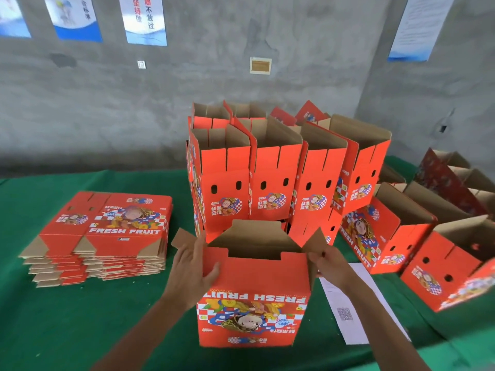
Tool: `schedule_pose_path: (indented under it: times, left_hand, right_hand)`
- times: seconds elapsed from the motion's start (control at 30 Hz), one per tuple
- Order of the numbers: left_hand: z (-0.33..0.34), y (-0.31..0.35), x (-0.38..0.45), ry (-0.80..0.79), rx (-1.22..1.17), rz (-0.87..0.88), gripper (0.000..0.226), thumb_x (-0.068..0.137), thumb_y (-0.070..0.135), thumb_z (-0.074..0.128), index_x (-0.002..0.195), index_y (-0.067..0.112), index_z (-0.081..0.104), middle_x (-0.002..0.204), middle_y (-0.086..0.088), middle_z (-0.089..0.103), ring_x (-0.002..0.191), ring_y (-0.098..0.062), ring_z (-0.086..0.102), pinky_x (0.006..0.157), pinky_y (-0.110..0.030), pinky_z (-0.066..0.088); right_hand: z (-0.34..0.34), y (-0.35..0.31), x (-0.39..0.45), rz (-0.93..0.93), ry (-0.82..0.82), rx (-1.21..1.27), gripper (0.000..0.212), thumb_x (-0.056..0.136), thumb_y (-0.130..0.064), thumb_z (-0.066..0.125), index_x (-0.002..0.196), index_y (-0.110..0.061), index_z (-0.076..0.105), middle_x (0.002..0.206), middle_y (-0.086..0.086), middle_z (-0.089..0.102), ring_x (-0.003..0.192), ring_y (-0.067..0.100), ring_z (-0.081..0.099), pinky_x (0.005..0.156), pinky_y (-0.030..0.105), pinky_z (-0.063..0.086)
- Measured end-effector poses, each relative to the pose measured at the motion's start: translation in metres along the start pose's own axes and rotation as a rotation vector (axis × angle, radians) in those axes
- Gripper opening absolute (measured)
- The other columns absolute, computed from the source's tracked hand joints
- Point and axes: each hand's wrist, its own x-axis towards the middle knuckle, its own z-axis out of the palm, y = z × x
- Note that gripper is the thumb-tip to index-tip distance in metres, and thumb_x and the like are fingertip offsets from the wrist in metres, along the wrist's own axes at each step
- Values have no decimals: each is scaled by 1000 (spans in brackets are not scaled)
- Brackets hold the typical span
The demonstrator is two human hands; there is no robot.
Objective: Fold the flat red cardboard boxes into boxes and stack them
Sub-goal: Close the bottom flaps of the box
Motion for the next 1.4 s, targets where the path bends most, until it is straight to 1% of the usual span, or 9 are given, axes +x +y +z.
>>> schedule_pose_path:
  times: [0.17,0.3,0.5,0.67,0.83,1.0,1.1,1.23,1.4]
  left_hand:
    - [10,21,24,-116,426,98,61,94,50,32,155,48,37,169,-7,21,139,-39,40,114,-59,29]
    - [15,34,50,-263,507,0,67,96,51,27,158,50,2,171,-3,3,146,-40,24,114,-59,20]
    - [37,43,63,-206,390,-88,61,97,58,23,156,48,13,162,-8,23,142,-34,38,115,-63,15]
    - [49,44,63,-158,364,-77,62,98,61,24,158,49,20,167,-7,24,154,-31,20,122,-63,2]
    - [37,57,55,151,331,-146,102,73,56,72,161,26,31,171,-17,13,158,-40,5,122,-66,-9]
    - [38,64,44,349,-55,-211,114,74,1,74,165,14,5,172,-14,-6,152,-49,23,111,-63,42]
    - [44,61,36,322,-248,-215,92,87,-6,60,162,23,14,159,-9,37,104,-39,65,77,-53,57]
    - [48,42,36,254,-96,49,16,94,17,71,107,23,77,106,10,74,101,-16,67,99,-45,50]
    - [48,32,44,46,-95,-9,17,99,28,65,95,21,80,107,12,73,108,-12,61,107,-37,42]
  right_hand:
    - [11,13,-4,-325,-46,-22,66,106,-1,38,163,-18,9,165,-12,20,151,3,18,121,21,18]
    - [27,19,-6,-381,-92,-5,69,106,-17,49,161,-41,17,163,-24,27,151,3,25,121,31,30]
    - [36,16,-4,-483,-74,-193,62,99,-50,60,152,-59,29,160,-38,15,149,-8,18,120,28,25]
    - [43,22,3,-438,28,-299,43,98,-62,52,136,-44,63,166,-24,16,153,5,18,123,33,23]
    - [40,11,14,-377,9,-470,62,95,-46,67,149,-23,47,165,-17,16,149,14,28,119,37,35]
    - [43,8,14,-371,20,-429,90,91,-39,75,161,-33,19,167,-13,16,151,18,27,120,43,34]
    - [46,8,14,-314,22,-370,106,89,-39,78,163,-37,2,169,-10,14,154,20,22,122,48,30]
    - [47,11,14,-350,27,-357,105,90,-39,77,162,-40,1,168,-10,16,153,19,22,121,48,31]
    - [50,17,14,-396,71,-383,89,90,-36,76,156,-44,17,158,-14,23,142,15,31,113,44,43]
